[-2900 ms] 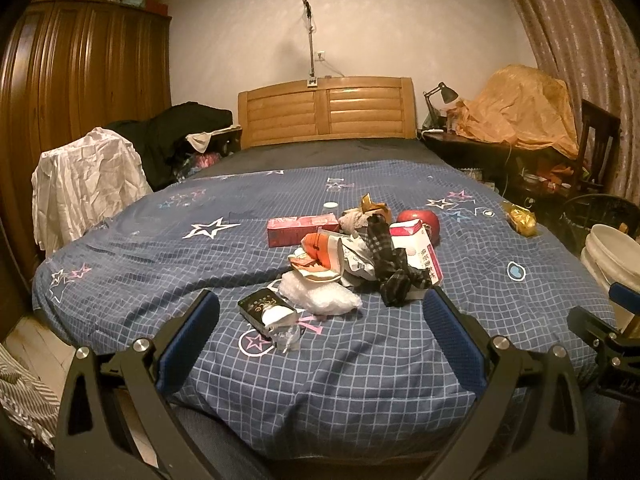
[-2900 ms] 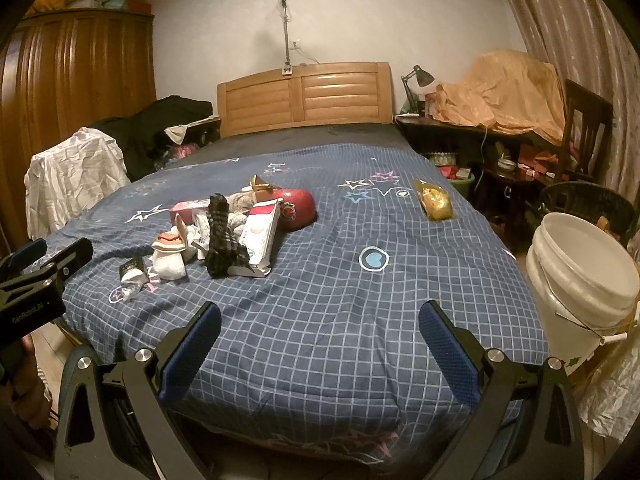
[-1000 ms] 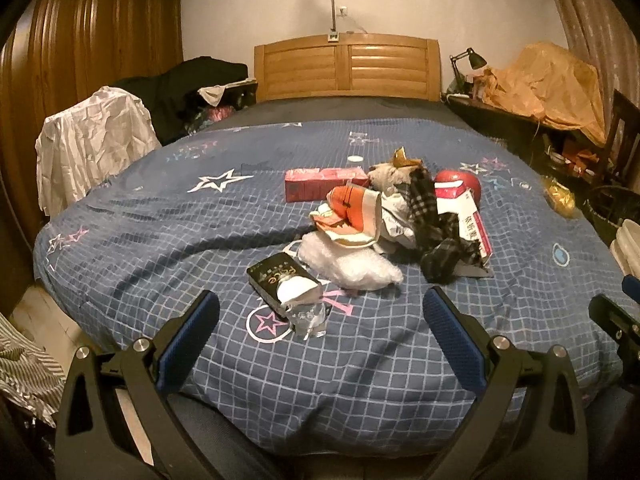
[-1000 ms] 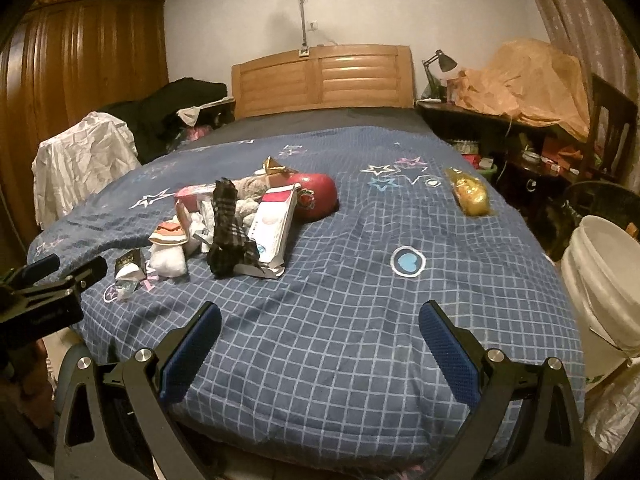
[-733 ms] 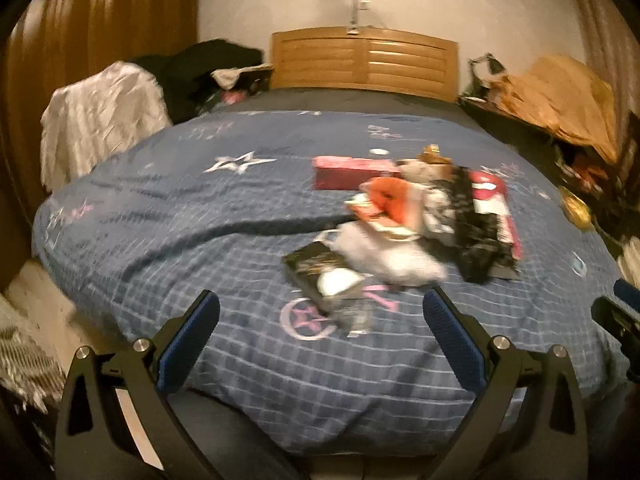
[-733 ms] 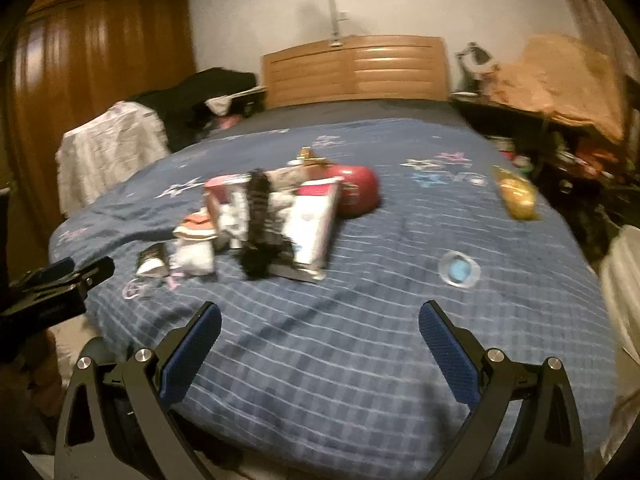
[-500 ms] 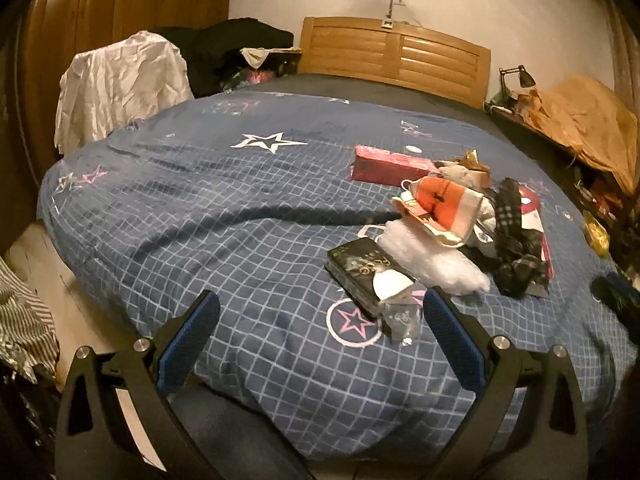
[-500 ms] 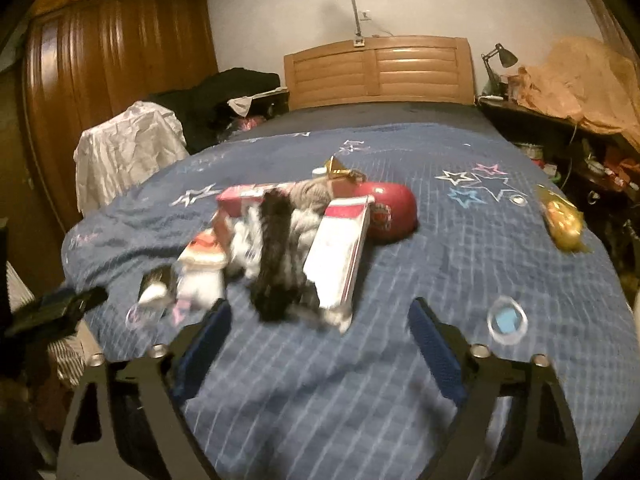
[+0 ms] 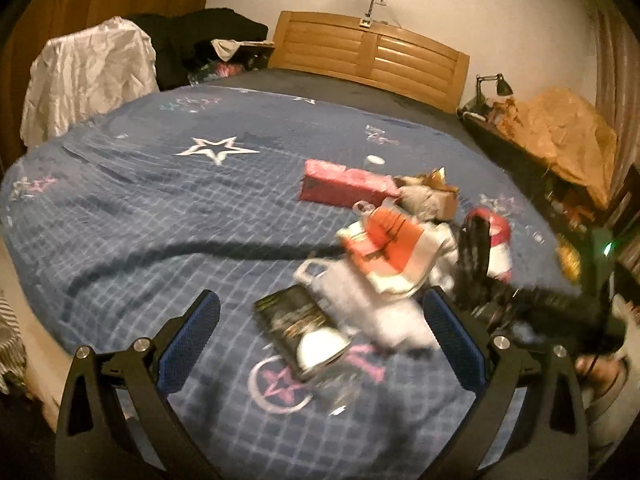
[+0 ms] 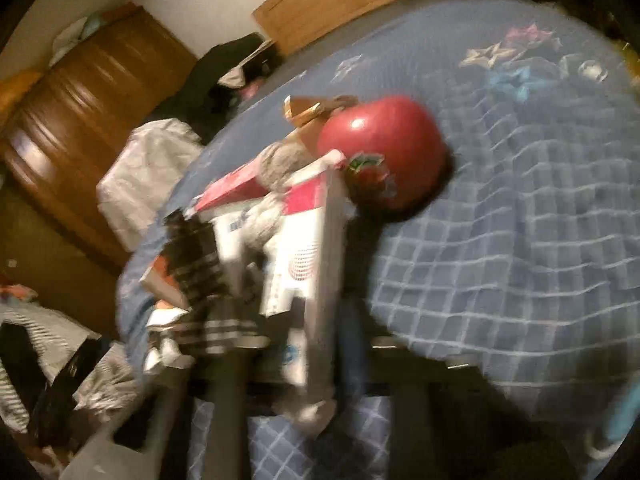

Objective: Collect trash
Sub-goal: 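Reach the right gripper to the white-red paper box and grasp it, then carry the white-red box with the right gripper over the white bucket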

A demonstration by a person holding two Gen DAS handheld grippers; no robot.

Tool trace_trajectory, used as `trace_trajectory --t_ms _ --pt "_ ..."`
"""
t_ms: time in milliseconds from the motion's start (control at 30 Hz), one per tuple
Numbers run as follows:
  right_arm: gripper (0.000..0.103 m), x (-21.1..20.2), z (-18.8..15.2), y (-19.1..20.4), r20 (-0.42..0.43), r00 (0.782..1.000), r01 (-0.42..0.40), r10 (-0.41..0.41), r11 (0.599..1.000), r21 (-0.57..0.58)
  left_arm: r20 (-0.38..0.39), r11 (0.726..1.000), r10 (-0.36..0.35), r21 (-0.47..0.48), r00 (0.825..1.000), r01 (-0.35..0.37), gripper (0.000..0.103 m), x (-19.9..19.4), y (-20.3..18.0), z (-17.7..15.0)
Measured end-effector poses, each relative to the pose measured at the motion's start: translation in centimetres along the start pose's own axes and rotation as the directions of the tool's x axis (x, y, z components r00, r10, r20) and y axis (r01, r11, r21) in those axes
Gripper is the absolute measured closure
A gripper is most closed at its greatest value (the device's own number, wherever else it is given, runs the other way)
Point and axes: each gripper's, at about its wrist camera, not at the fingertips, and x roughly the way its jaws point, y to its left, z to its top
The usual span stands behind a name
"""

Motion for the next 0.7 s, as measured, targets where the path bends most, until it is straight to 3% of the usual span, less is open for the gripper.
trace_trajectory --t_ms 167,333,467,633,700 --pt "0.089 -2.0 0.5 -0.5 0.108 0.992 -0.066 0.063 0.998 0.024 0.039 0.998 -0.037 0.051 0.999 0.035 0.009 0.9 -3.4 1.9" --pt "0.089 -4.9 0.5 -0.5 0.208 0.978 0.000 -0.005 1.000 0.023 -0.007 0.990 -0.056 0.129 0.998 0.056 0.033 3.9 -6.6 2.7" --pt "0.089 -7.3 0.1 -0.5 0.256 0.966 0.029 -0.030 1.000 0.009 -0.058 0.987 -0.038 0.153 0.998 0.047 0.042 6.3 -7.6 2.8" --pt "0.089 -10.7 -1.3 0.5 0.282 0.959 0.014 -0.012 1.000 -0.006 -0.145 0.987 -0.054 0.144 0.988 0.075 0.068 9.0 -7.5 2.2" --pt "0.089 -11.0 -1.7 1.1 0.279 0.960 0.008 -0.003 1.000 -0.020 -0.155 0.988 -0.079 0.121 0.985 0.098 0.073 9.4 -7.1 2.0"
